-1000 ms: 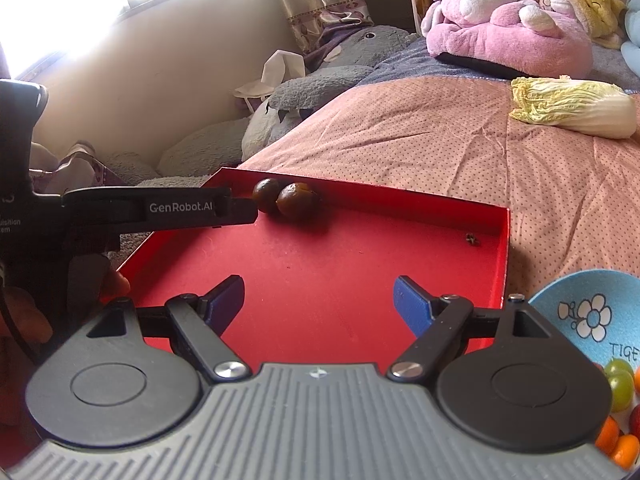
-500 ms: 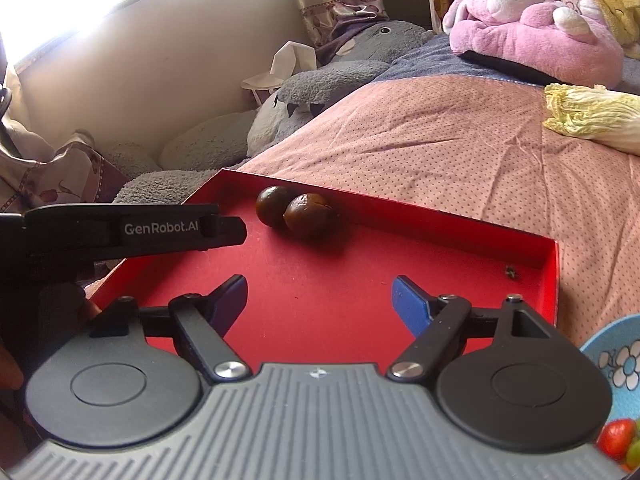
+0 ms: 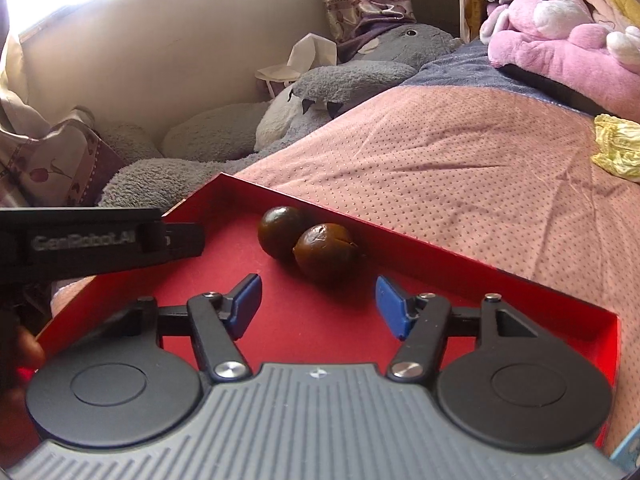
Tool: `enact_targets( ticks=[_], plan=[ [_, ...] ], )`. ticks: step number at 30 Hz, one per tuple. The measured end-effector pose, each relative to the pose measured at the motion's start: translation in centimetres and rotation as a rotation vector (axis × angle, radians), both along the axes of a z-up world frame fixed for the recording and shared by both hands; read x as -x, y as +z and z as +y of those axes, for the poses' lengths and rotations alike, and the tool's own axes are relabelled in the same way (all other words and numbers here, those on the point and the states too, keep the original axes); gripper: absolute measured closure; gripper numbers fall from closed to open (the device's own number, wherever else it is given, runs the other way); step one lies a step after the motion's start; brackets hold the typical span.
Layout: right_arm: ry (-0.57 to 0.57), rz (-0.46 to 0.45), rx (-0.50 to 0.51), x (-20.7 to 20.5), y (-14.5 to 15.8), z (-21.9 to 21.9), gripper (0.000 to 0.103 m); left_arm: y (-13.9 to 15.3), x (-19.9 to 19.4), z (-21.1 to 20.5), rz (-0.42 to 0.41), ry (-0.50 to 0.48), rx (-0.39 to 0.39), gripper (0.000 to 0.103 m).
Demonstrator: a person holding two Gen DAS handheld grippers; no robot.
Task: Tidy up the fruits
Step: 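Grasp a dark jujube in the red tray with the right gripper, then grasp the other dark jujube with the left gripper while the right lifts its jujube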
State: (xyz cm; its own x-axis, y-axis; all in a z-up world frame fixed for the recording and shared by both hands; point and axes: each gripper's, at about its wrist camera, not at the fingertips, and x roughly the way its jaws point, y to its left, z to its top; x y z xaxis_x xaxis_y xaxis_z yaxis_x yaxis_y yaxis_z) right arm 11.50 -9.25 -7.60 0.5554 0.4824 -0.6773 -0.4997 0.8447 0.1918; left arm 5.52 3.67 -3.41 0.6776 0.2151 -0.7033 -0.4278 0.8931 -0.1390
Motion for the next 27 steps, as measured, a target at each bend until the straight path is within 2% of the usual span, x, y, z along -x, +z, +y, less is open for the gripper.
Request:
enact_targets(
  ticks=[4,6,11,13,20,23,27],
  plan=[
    [-0.007,-0.002,0.026,-1.2,-0.9,1.2,0.045,-0.2,-0.4,0.1,0.014,-0.001,0.005,0.043],
    [-0.005,-0.015,0.056,-1.5,-1.2,1.8,0.045,-0.3,-0.6,0.1,0.017,-0.001,0.003,0.043],
    [-0.008,-0.028,0.057,-2.5,-1.5,2.3,0.046,-0.8,-1.3,0.2,0.039,-0.008,0.013,0.043],
    [0.008,-0.044,0.077,-2.5,-1.5,2.4,0.054,-0.9,-1.5,0.2,0.041,-0.015,0.013,0.043],
    [-0.006,-0.029,0.060,-1.0,-0.8,-0.1,0.057,-1.1,-2.4,-0.6,0.050,-0.087,0.008,0.042],
    [-0.029,-0.015,0.039,0.8,-0.4,-2.4,0.057,-1.3,-3.2,-1.9,0.061,-0.147,-0.026,0.042],
    [-0.057,0.007,-0.018,3.4,0.4,-5.1,0.057,-1.9,-4.5,-4.0,0.077,-0.219,-0.126,0.036]
  ],
)
